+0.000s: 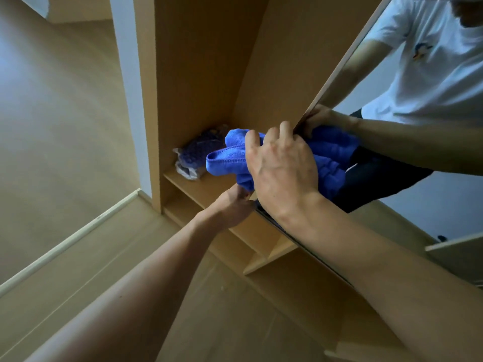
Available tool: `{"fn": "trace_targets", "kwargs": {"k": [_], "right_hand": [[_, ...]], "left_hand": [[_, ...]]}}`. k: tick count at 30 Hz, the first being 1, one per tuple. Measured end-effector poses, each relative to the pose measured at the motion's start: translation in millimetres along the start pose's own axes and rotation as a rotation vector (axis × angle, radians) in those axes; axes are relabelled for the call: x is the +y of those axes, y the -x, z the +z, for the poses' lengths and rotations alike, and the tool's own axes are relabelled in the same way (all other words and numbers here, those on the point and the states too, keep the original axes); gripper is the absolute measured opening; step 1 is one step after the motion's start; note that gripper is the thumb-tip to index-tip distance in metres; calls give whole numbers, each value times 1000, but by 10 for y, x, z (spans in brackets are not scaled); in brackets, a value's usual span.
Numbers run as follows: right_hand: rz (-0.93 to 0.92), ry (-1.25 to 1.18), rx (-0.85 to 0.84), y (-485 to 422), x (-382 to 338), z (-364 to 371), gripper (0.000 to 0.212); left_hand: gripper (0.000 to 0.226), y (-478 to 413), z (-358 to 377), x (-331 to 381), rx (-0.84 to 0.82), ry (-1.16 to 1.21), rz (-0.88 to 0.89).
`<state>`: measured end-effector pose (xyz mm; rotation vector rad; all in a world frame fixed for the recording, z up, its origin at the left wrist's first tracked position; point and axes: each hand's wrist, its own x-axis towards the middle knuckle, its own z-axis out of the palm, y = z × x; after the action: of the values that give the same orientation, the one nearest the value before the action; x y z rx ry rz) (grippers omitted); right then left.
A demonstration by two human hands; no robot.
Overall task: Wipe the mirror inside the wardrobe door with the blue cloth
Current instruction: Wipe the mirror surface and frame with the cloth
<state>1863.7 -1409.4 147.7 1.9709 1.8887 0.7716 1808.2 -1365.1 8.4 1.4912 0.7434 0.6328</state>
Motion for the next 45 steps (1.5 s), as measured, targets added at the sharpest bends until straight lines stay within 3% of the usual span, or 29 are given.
{"fn": "trace_targets", "kwargs": {"k": [4,7,9,14,17,19,21,25,32,34,35,37,38,45], "right_hand": [[-29,-16,9,22,-85,218,52],[-32,-36,15,39,-125,303,40],[-42,-65,-8,42,-132,315,37],[-33,-97,-41,92,-39,143,40],[29,-61,2,133,56,-67,51],[67,-69,38,150,92,-130,54],[85,-73,40,166,75,-118,56],[71,-85,-20,227,-96,65,52],[59,-101,-53,293,-387,467,44],[57,-114,-69,299,-449,520,45],[52,-119,-82,302,-481,544,45],[44,-108,-113,303,-543,589,43],[42,-102,-125,300,-562,606,41],[24,-85,-185,315,-578,670,40]], "left_hand": [[27,6,52,-129,-9,-3,-13],[8,-34,75,-256,14,-43,-20],[7,-48,75,-312,43,-70,-23],[30,-53,18,-360,-9,-91,-96],[68,-22,-73,-425,-57,-54,-103],[82,13,-125,-439,-110,-46,-121],[75,18,-179,-451,-131,34,-161],[23,-2,-323,-421,-113,208,-236],[54,-29,-618,-552,-187,353,-202],[30,-108,-655,-560,-180,395,-258],[30,-155,-673,-516,-187,414,-302],[67,-279,-703,-471,-251,454,-448],[72,-322,-718,-437,-290,483,-491],[65,-362,-724,-377,-372,492,-559]]}}
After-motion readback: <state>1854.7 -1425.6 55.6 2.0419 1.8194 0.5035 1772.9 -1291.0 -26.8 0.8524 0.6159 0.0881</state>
